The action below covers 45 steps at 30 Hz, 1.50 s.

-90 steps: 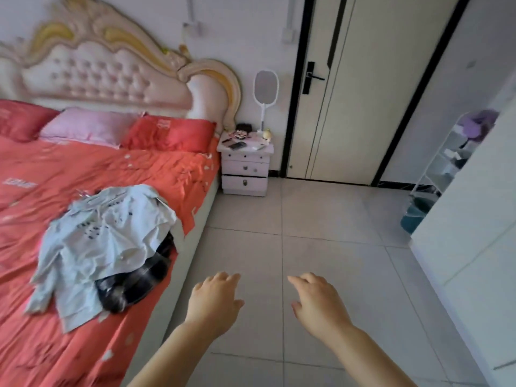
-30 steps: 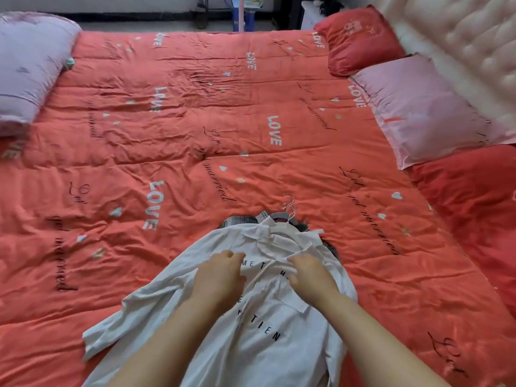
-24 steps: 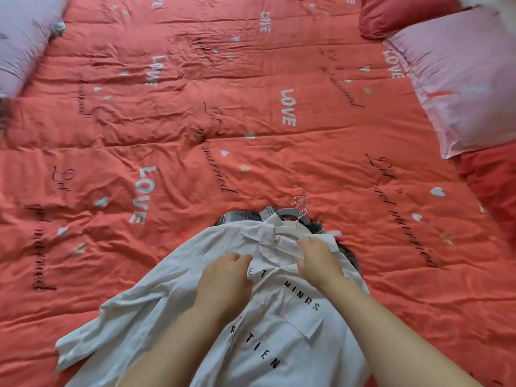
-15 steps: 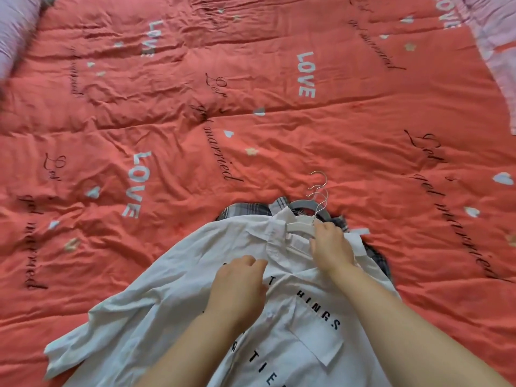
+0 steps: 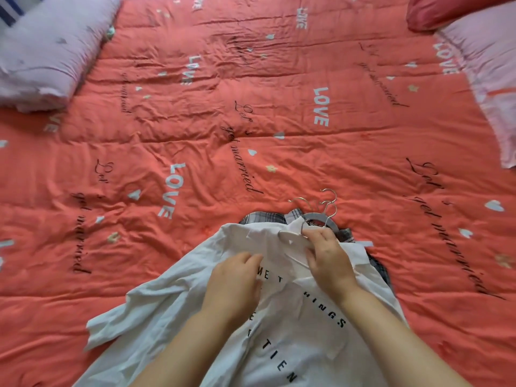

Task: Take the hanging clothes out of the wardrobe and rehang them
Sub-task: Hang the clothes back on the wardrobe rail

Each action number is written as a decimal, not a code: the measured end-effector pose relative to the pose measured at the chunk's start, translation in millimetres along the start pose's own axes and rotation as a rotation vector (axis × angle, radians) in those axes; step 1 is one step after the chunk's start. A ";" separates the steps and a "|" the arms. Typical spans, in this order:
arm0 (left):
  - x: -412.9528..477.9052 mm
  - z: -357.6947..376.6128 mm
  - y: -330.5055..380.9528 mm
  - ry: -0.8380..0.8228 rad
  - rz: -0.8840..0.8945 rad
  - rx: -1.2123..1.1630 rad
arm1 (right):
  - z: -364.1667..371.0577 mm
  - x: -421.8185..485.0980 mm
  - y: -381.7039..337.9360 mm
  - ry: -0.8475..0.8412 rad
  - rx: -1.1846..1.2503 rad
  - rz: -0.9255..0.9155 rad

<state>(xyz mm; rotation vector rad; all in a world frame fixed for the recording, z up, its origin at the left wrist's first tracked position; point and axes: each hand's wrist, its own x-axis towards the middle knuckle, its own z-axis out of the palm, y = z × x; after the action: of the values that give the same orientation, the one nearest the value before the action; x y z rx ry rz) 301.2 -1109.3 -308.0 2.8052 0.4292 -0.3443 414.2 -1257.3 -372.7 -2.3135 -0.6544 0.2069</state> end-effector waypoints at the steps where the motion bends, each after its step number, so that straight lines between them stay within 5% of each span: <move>1: -8.2 -9.9 -3.2 0.043 0.000 -0.004 | -4.5 -6.5 -17.8 0.003 0.013 -0.025; 12: -202.6 -130.2 -96.7 0.644 0.013 -0.121 | -45.0 -112.6 -290.5 -0.068 0.083 -0.453; 23: -562.5 -176.5 -241.3 1.127 -0.327 -0.300 | 20.4 -316.9 -587.0 -0.351 0.116 -0.930; 36: -897.4 -160.5 -341.6 1.311 -0.952 -0.122 | 173.5 -543.3 -814.2 -0.679 0.315 -1.257; 45: -1059.3 -154.7 -385.2 1.387 -1.465 0.152 | 277.4 -678.3 -930.1 -0.839 0.457 -1.663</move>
<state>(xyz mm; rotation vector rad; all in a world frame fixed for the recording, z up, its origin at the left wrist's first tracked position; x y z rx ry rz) -776.0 -978.9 34.1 1.7452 2.6040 1.4075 -627.4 -863.6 30.2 -0.6133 -2.3190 0.4239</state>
